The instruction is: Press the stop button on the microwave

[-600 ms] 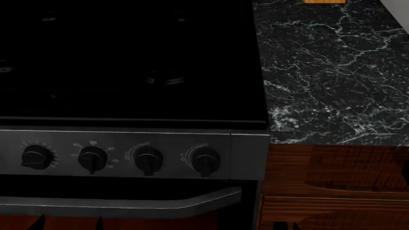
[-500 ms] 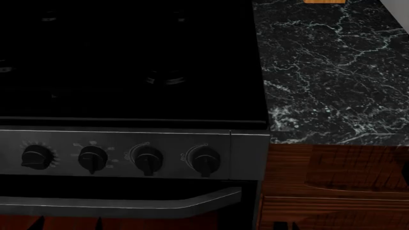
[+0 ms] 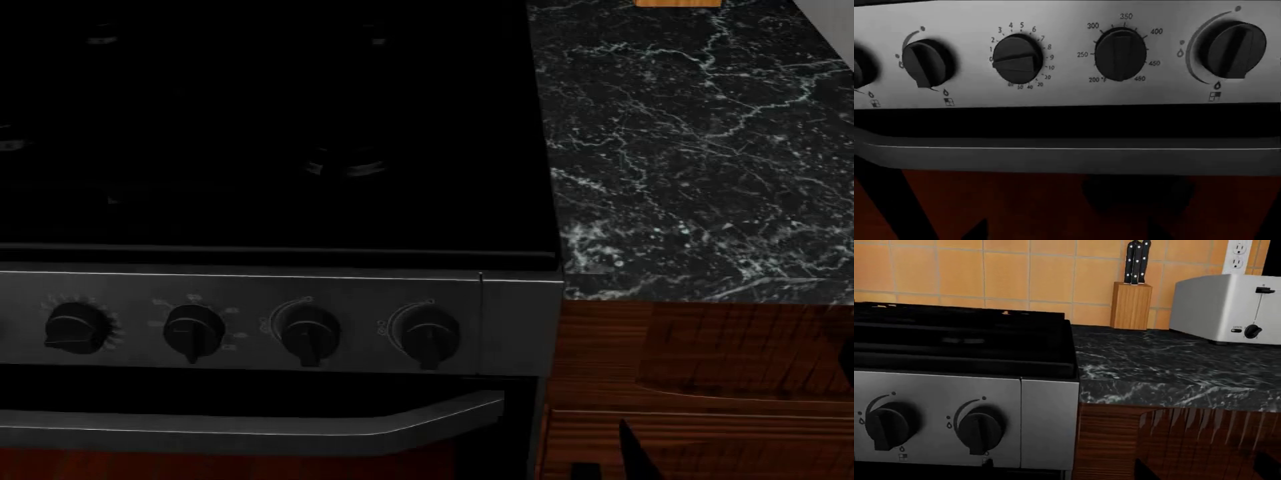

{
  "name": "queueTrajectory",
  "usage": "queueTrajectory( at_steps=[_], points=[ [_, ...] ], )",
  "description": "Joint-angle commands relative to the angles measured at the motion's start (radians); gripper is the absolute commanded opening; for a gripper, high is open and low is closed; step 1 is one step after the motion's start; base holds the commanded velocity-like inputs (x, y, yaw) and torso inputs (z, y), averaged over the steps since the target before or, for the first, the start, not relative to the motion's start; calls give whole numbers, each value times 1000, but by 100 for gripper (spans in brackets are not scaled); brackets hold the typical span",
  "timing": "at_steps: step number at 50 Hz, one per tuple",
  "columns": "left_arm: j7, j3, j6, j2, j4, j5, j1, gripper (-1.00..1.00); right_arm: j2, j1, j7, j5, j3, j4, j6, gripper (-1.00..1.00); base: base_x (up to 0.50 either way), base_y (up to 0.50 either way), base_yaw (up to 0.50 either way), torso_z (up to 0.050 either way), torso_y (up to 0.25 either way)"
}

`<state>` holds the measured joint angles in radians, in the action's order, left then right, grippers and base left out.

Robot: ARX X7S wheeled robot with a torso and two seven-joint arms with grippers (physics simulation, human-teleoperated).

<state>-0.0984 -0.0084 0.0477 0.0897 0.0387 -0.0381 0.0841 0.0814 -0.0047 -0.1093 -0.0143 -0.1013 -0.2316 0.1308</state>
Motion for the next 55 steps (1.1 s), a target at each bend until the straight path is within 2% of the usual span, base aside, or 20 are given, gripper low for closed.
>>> queueTrajectory(
  at_steps=[1, 2, 4, 5, 9, 10, 11, 15, 16, 17, 20, 25, 29, 31, 33, 41, 49, 51, 52, 55],
  points=[
    [-76, -92, -92, 55, 302, -17, 35, 100, 28, 14, -26, 3, -10, -193, 101, 100, 0, 0, 0, 0, 0],
    [-91, -101, -116, 59, 384, -12, 16, 100, 31, 13, -27, 3, -11, -206, 106, 100, 0, 0, 0, 0, 0],
    [-40, -136, -216, 65, 562, -73, -24, 100, 35, 18, -28, -3, -9, -237, 125, 100, 0, 0, 0, 0, 0],
    [-61, -134, -267, 74, 692, -50, -63, 100, 37, 23, -29, -3, -10, -255, 137, 100, 0, 0, 0, 0, 0],
    [42, -161, -446, 81, 1068, -107, -190, 100, 44, 36, -35, -10, -5, -329, 169, 100, 0, 0, 0, 0, 0],
    [6, -148, -490, 93, 1186, -78, -231, 100, 47, 47, -34, -16, -1, -351, 194, 100, 0, 0, 0, 0, 0],
    [51, -162, -537, 97, 1263, -96, -255, 100, 48, 55, -37, -18, 4, -372, 204, 100, 0, 0, 0, 0, 0],
    [57, -201, -479, 108, 1270, -81, -223, 100, 61, 80, -38, -23, 9, -445, 247, 100, 0, 0, 0, 0, 0],
    [6, -197, -446, 112, 1270, -48, -207, 100, 64, 87, -39, -22, 9, -462, 258, 100, 0, 0, 0, 0, 0],
    [56, -222, -444, 109, 1270, -60, -197, 100, 65, 91, -42, -21, 8, -472, 264, 100, 0, 0, 0, 0, 0],
    [52, -247, -400, 108, 1270, -11, -160, 100, 64, 110, -44, -37, 17, -527, 302, 100, 0, 0, 0, 0, 0],
    [111, -350, -333, 98, 1270, -8, -111, 100, 60, 181, -56, -48, 11, -621, 403, 100, 0, 0, 0, 0, 0],
    [130, -402, -258, 86, 1270, 14, -75, 100, 55, 290, -72, -47, 2, -695, 519, 100, 0, 0, 0, 0, 0],
    [130, -402, -258, 86, 1270, 14, -75, 100, 52, 329, -73, -50, -2, -709, 562, 100, 0, 0, 0, 0, 0],
    [130, -402, -258, 86, 1270, 14, -75, 100, 45, 444, -80, -56, -5, -754, 686, 100, 0, 0, 0, 0, 0],
    [130, -402, -258, 86, 1270, 14, -75, 100, 29, 680, -90, -71, -13, -776, 898, 100, 0, 0, 0, 0, 0],
    [130, -402, -258, 86, 1270, 14, -75, 100, 5, 984, -79, -100, -11, -656, 1109, 100, 0, 0, 0, 0, 0],
    [130, -402, -258, 86, 1270, 14, -75, 100, 2, 1037, -85, -95, -12, -596, 1111, 100, 0, 0, 0, 0, 0],
    [130, -402, -258, 86, 1270, 14, -75, 100, -4, 1135, -81, -92, -27, -458, 1105, 100, 0, 0, 0, 0, 0],
    [130, -402, -258, 86, 1270, 14, -75, 100, 0, 1200, -93, -76, -54, -352, 1068, 100, 0, 0, 0, 0, 0]
  ],
)
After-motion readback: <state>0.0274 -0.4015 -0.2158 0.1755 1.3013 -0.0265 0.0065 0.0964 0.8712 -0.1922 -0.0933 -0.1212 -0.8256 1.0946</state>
